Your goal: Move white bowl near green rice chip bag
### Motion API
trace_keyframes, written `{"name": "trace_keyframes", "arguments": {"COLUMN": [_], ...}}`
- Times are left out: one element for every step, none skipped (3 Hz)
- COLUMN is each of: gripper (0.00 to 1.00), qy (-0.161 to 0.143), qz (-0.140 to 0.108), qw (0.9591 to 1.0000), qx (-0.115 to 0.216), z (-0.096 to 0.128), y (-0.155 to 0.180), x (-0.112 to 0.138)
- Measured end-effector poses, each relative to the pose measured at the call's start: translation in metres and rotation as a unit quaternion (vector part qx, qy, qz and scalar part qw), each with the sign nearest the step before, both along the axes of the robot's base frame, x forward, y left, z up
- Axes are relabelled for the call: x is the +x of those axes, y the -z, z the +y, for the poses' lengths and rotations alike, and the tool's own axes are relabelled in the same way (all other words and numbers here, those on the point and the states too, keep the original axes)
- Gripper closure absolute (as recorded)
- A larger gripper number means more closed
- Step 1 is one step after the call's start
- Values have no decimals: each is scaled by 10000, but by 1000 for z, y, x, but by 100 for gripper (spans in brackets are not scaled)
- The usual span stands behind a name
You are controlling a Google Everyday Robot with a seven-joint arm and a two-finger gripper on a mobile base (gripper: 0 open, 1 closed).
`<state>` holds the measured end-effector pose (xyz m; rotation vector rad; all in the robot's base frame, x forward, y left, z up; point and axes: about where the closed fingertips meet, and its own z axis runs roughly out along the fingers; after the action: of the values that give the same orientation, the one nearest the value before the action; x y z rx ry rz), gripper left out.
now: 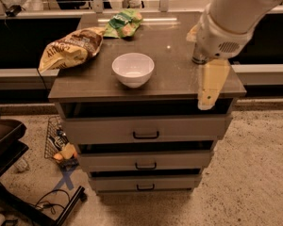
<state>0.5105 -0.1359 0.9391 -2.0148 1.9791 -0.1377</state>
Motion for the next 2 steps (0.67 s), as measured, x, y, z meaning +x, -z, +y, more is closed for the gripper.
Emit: {"name": "trace_keyframes", "arguments": {"gripper": [0,0], "qy": [-243,-265], "qz": [-15,-23], "qw": [9997,9996], "qx": [-95,-104], "z": [20,22], "y": [24,27], "x": [20,22]}}
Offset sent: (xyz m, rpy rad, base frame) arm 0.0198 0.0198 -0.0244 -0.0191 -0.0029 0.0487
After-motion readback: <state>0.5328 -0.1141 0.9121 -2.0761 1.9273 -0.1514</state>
